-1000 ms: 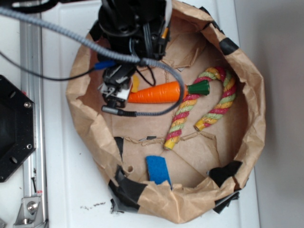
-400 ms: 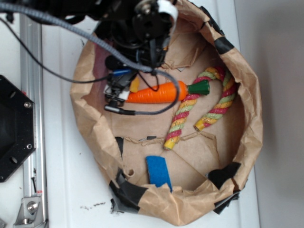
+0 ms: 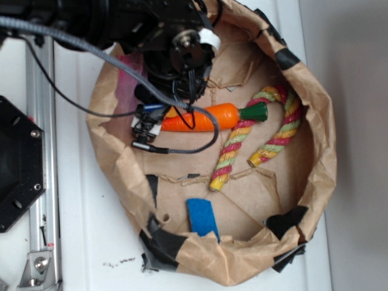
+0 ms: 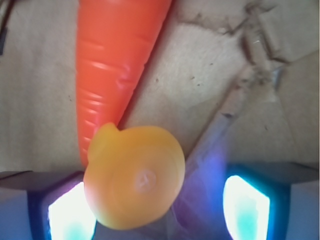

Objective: Grab the yellow duck.

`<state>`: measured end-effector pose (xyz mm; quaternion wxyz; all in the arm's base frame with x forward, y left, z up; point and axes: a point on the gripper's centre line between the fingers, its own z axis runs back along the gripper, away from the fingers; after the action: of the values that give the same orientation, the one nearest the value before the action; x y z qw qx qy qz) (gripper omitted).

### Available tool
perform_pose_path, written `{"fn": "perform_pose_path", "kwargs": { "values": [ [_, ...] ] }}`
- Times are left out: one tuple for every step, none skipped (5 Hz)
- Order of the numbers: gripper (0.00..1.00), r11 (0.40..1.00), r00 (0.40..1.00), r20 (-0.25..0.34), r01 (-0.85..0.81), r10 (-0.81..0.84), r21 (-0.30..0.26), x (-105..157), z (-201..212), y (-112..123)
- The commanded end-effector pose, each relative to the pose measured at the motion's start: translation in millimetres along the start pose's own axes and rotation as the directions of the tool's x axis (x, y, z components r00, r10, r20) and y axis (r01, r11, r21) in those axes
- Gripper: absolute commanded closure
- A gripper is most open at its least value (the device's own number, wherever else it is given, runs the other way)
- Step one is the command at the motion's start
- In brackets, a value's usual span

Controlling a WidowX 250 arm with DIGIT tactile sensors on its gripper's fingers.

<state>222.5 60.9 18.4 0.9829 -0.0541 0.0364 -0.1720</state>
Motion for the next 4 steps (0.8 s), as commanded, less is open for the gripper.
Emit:
{"fn": "perform_pose_path", "kwargs": {
  "values": [
    [1.0, 0.988, 0.999, -0.024, 0.037, -0.041, -0.151, 14, -28, -35],
    [1.0, 0.986, 0.998, -0.005, 0.06, -0.062, -0.156, 11, -25, -37],
    [1.0, 0.986, 0.998, -0.004, 0.064, -0.065, -0.152, 9, -17, -39],
    [1.0, 0.983, 0.995, -0.011, 0.092, -0.095, -0.158, 3, 2, -49]
  ]
}}
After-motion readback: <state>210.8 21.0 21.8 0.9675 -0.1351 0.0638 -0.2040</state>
